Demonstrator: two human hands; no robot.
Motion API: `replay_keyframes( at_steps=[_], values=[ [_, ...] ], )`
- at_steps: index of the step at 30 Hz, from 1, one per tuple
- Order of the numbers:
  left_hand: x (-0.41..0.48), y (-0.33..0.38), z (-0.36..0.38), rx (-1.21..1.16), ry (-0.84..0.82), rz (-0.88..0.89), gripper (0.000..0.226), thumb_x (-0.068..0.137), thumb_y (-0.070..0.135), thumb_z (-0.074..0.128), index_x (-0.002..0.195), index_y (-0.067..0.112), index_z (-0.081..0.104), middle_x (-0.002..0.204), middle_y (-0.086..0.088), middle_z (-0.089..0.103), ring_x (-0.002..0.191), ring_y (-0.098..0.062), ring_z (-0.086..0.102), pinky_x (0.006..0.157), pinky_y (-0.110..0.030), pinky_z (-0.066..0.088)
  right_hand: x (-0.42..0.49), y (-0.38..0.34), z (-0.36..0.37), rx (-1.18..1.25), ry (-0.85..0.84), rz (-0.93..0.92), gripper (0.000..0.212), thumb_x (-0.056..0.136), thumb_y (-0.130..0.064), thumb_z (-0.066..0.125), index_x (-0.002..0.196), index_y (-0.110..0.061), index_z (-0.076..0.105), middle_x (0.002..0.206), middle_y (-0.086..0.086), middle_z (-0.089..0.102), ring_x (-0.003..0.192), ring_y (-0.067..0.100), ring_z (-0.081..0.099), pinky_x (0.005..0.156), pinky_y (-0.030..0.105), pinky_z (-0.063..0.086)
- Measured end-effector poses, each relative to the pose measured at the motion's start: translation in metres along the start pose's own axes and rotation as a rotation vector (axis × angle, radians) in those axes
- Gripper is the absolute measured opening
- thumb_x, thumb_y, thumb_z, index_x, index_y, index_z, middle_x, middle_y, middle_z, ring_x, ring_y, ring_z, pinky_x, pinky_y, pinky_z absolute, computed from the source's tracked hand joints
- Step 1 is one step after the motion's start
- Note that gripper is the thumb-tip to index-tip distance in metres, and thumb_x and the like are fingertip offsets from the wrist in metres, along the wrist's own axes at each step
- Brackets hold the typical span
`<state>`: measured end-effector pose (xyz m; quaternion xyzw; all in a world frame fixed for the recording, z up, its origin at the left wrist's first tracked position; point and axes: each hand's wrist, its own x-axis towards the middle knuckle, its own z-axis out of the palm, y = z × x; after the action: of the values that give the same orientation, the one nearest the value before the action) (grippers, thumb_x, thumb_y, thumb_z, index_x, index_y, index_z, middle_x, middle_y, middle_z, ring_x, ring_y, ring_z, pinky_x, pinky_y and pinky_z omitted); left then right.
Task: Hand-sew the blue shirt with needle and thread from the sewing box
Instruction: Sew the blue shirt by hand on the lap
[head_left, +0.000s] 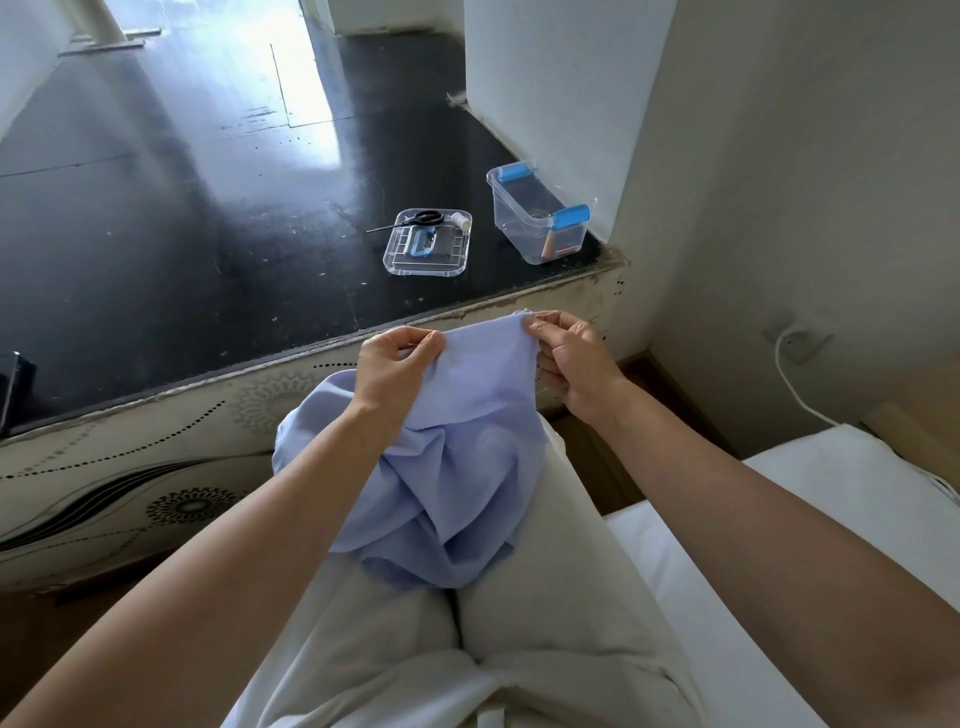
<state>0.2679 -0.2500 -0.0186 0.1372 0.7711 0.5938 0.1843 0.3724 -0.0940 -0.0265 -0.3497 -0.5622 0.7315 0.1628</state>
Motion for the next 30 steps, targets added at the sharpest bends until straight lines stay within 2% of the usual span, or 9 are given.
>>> replay_keyframes(
  at_steps=[3, 9, 13, 17, 19, 22, 25, 27, 30],
  values=[
    [0.0, -0.001, 0.002, 0.021, 0.015, 0.053, 0.01, 0.091, 0.02, 0.068, 0.081, 0.019, 0.069, 0.074, 0.005, 0.064, 0.067, -0.006, 0.054, 0.063, -0.018, 0.048, -0.002, -0.001, 0.003, -0.035, 0.041, -0.015, 0.017, 0.097, -0.026, 0.058, 0.109, -0.015, 0.062, 0.097, 0.01, 0.061, 0.086, 0.023, 0.056, 0.069, 0.027, 0.051],
    [0.002, -0.004, -0.002, 0.13, -0.028, 0.124, 0.011, 0.088, 0.022, 0.071, 0.084, 0.013, 0.075, 0.071, 0.003, 0.065, 0.063, -0.006, 0.052, 0.056, -0.015, 0.042, -0.002, -0.003, -0.004, -0.045, 0.119, -0.011, 0.012, 0.098, -0.026, 0.055, 0.106, -0.018, 0.06, 0.099, 0.006, 0.062, 0.089, 0.018, 0.059, 0.06, 0.022, 0.05],
    [0.003, -0.008, -0.009, 0.195, -0.086, 0.157, 0.007, 0.089, 0.017, 0.07, 0.084, 0.016, 0.074, 0.075, 0.004, 0.068, 0.067, -0.006, 0.057, 0.059, -0.012, 0.045, -0.004, -0.004, -0.012, -0.108, 0.168, 0.003, 0.011, 0.099, -0.027, 0.052, 0.104, -0.018, 0.057, 0.092, 0.001, 0.059, 0.075, 0.009, 0.052, 0.054, 0.016, 0.044],
    [0.005, -0.01, -0.007, 0.187, -0.116, 0.215, 0.006, 0.088, 0.013, 0.07, 0.085, 0.016, 0.074, 0.078, 0.004, 0.069, 0.066, -0.001, 0.06, 0.061, -0.009, 0.046, 0.0, 0.0, -0.01, -0.191, 0.24, -0.156, 0.021, 0.098, -0.024, 0.054, 0.117, -0.017, 0.058, 0.098, 0.003, 0.061, 0.073, 0.007, 0.051, 0.049, 0.012, 0.041],
    [0.006, -0.01, -0.005, 0.198, -0.151, 0.245, 0.007, 0.088, 0.01, 0.07, 0.085, 0.017, 0.073, 0.08, 0.005, 0.069, 0.068, 0.0, 0.062, 0.064, -0.01, 0.048, 0.0, -0.003, -0.005, -0.215, 0.161, -0.25, 0.025, 0.098, -0.019, 0.052, 0.122, -0.015, 0.058, 0.082, 0.0, 0.058, 0.06, 0.002, 0.048, 0.044, 0.01, 0.038],
    [0.005, -0.009, -0.004, 0.208, -0.215, 0.297, 0.009, 0.087, 0.004, 0.069, 0.091, 0.012, 0.073, 0.085, 0.002, 0.069, 0.07, 0.008, 0.063, 0.069, -0.008, 0.049, -0.006, -0.008, 0.005, -0.341, -0.121, -0.292, 0.032, 0.098, -0.01, 0.049, 0.129, -0.013, 0.055, 0.071, 0.001, 0.055, 0.043, 0.001, 0.044, 0.041, 0.015, 0.037],
    [0.004, -0.009, -0.005, 0.26, -0.246, 0.35, 0.009, 0.088, 0.004, 0.068, 0.094, 0.007, 0.073, 0.088, -0.002, 0.07, 0.074, 0.002, 0.064, 0.072, -0.009, 0.05, -0.008, -0.004, 0.016, -0.606, -0.281, -0.261, 0.025, 0.097, -0.016, 0.053, 0.122, -0.015, 0.06, 0.102, 0.011, 0.065, 0.075, 0.013, 0.063, 0.059, 0.024, 0.056],
    [0.005, -0.011, -0.007, 0.279, -0.263, 0.379, 0.008, 0.088, 0.005, 0.068, 0.094, 0.005, 0.073, 0.09, -0.006, 0.07, 0.079, -0.006, 0.063, 0.071, -0.01, 0.05, -0.007, 0.001, 0.018, -0.661, -0.26, -0.271, 0.013, 0.096, -0.019, 0.056, 0.105, -0.012, 0.065, 0.096, 0.012, 0.066, 0.086, 0.02, 0.063, 0.066, 0.023, 0.053],
    [0.009, -0.016, -0.012, 0.286, -0.273, 0.368, 0.007, 0.088, 0.009, 0.07, 0.093, 0.013, 0.071, 0.09, -0.004, 0.07, 0.082, -0.015, 0.065, 0.07, -0.017, 0.052, -0.005, 0.007, 0.017, -0.638, -0.2, -0.297, 0.013, 0.095, -0.018, 0.059, 0.097, -0.008, 0.067, 0.09, 0.014, 0.067, 0.081, 0.017, 0.062, 0.063, 0.021, 0.051]
  ],
)
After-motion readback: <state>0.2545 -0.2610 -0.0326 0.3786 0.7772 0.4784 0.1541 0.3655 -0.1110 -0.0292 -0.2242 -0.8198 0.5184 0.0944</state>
